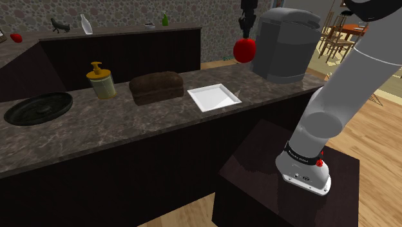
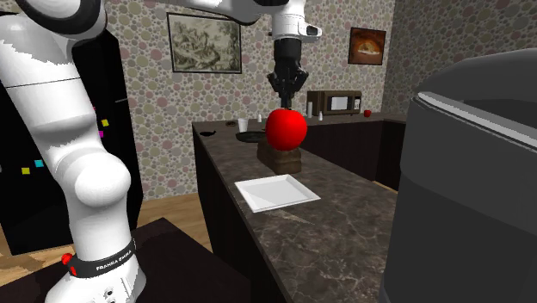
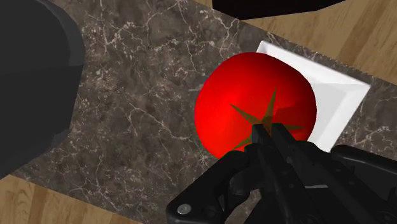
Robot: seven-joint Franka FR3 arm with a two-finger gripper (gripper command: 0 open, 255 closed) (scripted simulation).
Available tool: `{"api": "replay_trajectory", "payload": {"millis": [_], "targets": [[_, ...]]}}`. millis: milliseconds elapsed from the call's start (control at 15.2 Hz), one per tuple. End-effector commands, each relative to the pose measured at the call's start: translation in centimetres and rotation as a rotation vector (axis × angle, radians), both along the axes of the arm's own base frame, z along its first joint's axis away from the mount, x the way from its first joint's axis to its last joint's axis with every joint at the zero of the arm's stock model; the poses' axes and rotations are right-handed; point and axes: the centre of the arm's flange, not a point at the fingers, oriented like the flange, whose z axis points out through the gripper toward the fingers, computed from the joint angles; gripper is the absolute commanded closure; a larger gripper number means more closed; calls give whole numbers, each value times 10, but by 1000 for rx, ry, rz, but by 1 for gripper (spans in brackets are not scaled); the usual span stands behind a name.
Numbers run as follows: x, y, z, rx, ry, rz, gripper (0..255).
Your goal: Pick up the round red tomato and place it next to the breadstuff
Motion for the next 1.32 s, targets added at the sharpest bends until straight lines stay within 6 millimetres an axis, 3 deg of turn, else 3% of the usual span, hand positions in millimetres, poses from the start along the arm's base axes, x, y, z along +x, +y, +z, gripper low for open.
{"api": "replay_trajectory", "payload": {"millis": [0, 1254], "targets": [[7, 25, 0, -1, 0, -2, 255], [81, 265, 1, -1, 0, -2, 255]]}}
